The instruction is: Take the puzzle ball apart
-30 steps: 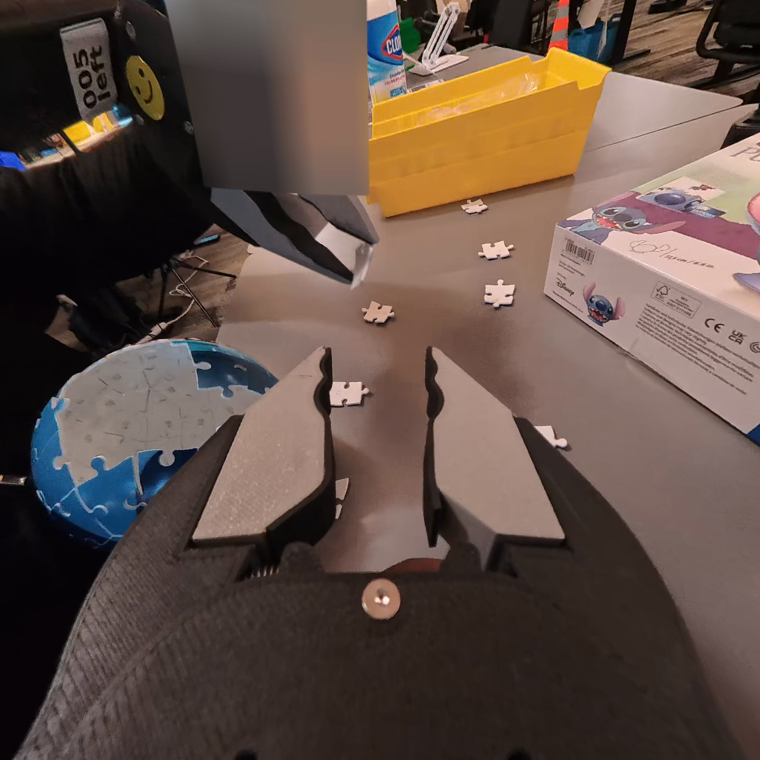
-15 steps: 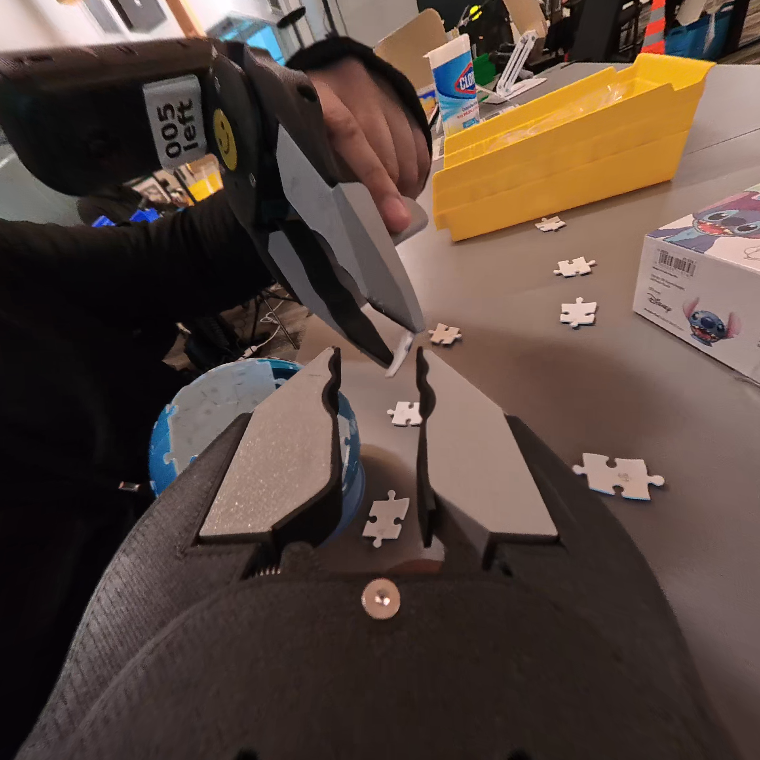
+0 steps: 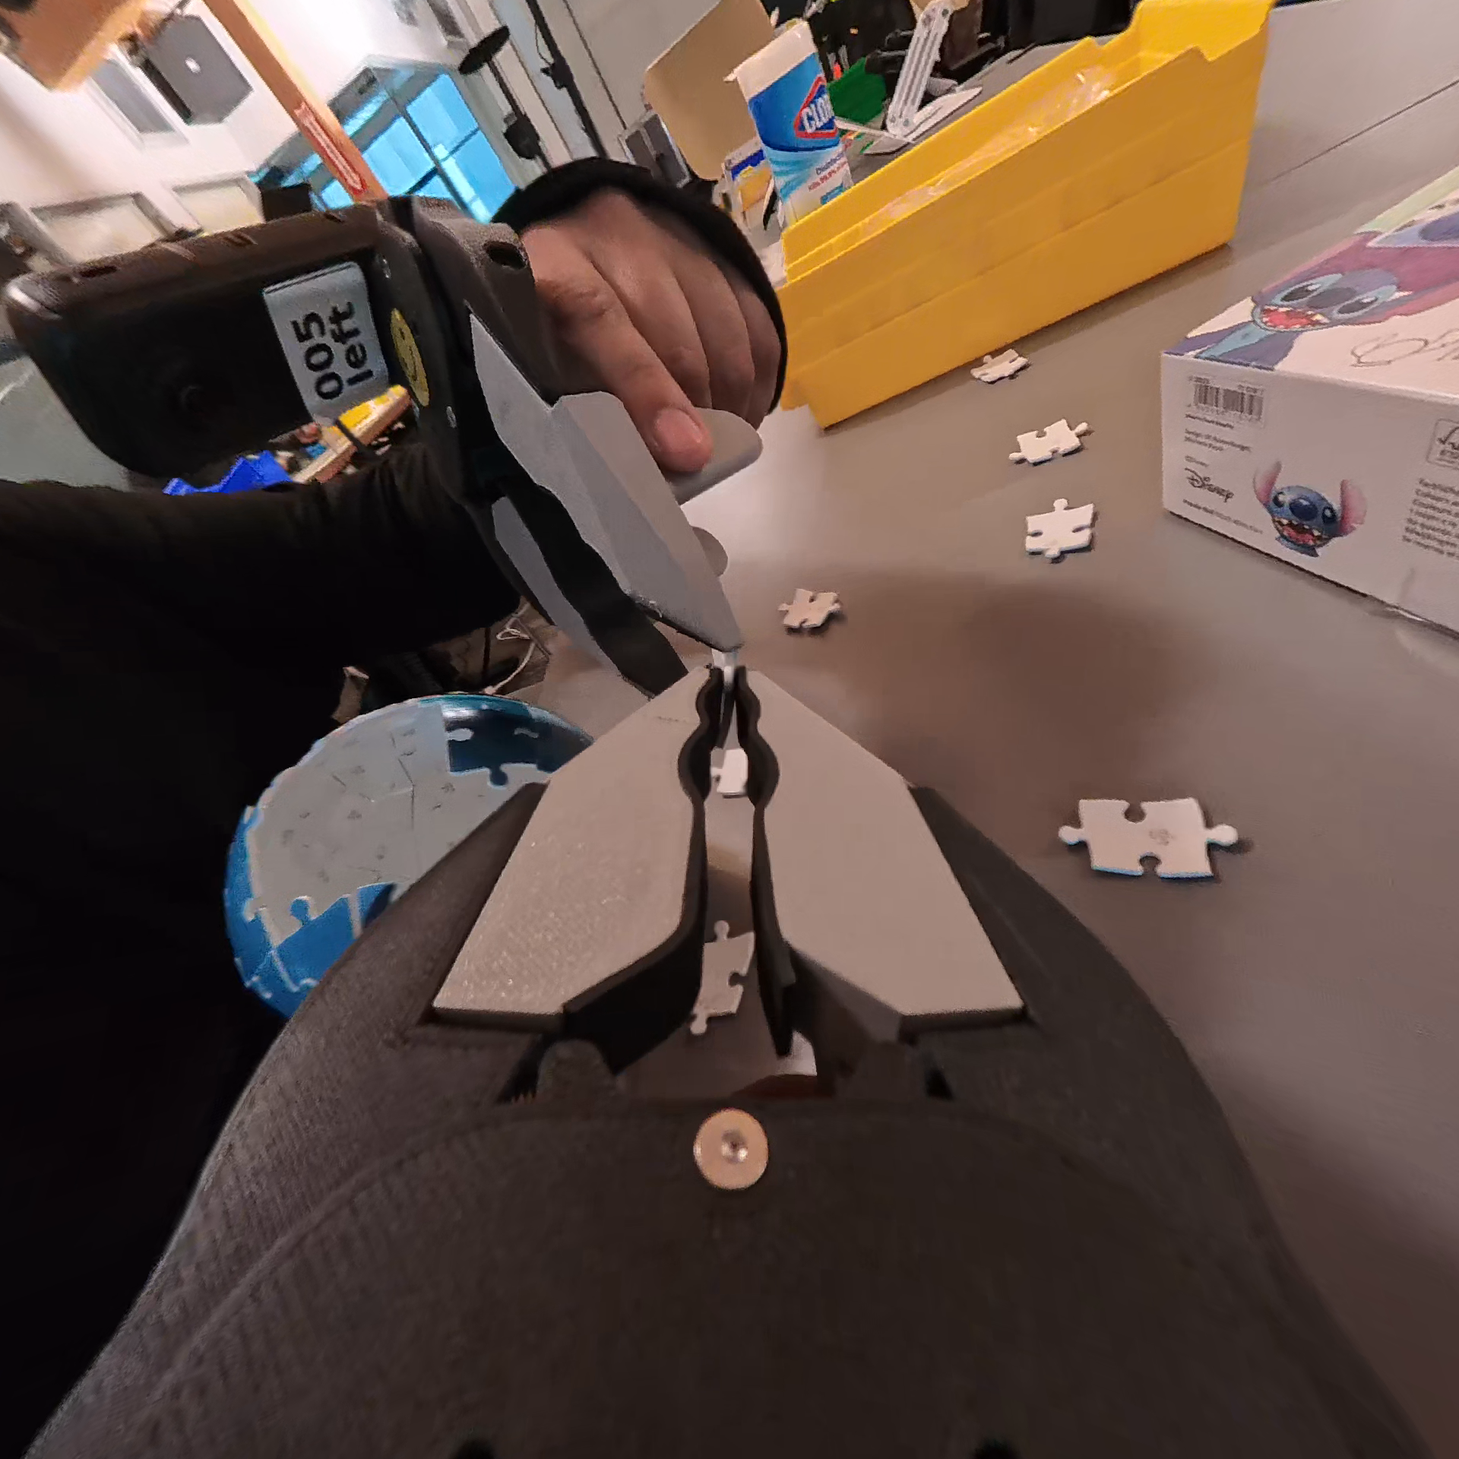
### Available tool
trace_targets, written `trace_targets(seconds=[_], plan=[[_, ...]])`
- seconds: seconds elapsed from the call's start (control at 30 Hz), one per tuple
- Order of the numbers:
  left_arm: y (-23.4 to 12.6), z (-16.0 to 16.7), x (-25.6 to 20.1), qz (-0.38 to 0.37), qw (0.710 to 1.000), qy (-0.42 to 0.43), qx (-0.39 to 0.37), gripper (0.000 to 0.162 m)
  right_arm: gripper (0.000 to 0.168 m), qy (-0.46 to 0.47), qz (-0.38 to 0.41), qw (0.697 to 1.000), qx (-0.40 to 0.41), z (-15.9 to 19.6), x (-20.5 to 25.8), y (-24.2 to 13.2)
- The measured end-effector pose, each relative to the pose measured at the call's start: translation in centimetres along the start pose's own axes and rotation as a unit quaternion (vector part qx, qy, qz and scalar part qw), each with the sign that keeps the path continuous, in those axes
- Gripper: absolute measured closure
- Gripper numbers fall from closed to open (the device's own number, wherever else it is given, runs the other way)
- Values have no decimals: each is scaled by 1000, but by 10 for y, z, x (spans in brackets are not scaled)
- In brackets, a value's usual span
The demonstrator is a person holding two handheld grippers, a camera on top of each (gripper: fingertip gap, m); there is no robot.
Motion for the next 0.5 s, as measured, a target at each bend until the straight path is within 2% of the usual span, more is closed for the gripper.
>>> trace_targets(seconds=[0.33, 0.47, 0.5], plan=[[6, 20, 2, -21, 999, -17, -21, 136, 168, 40, 29, 999, -11, 2, -17, -2], [4, 27, 6, -47, 999, -12, -14, 149, 168, 38, 47, 998, -2, 5, -23, -6], [2, 28, 7, -49, 998, -23, -18, 146, 168, 37, 50, 998, -4, 4, -24, -8]])
Point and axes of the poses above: each gripper's, where its closed fingertips meet, y out along the fingers, z out of its underside, x = y × z across the jaws, the point moved 7 cm from there along -y, back along the fingers, and after that the axes turned 13 degrees about -x, right-handed, at the moved point
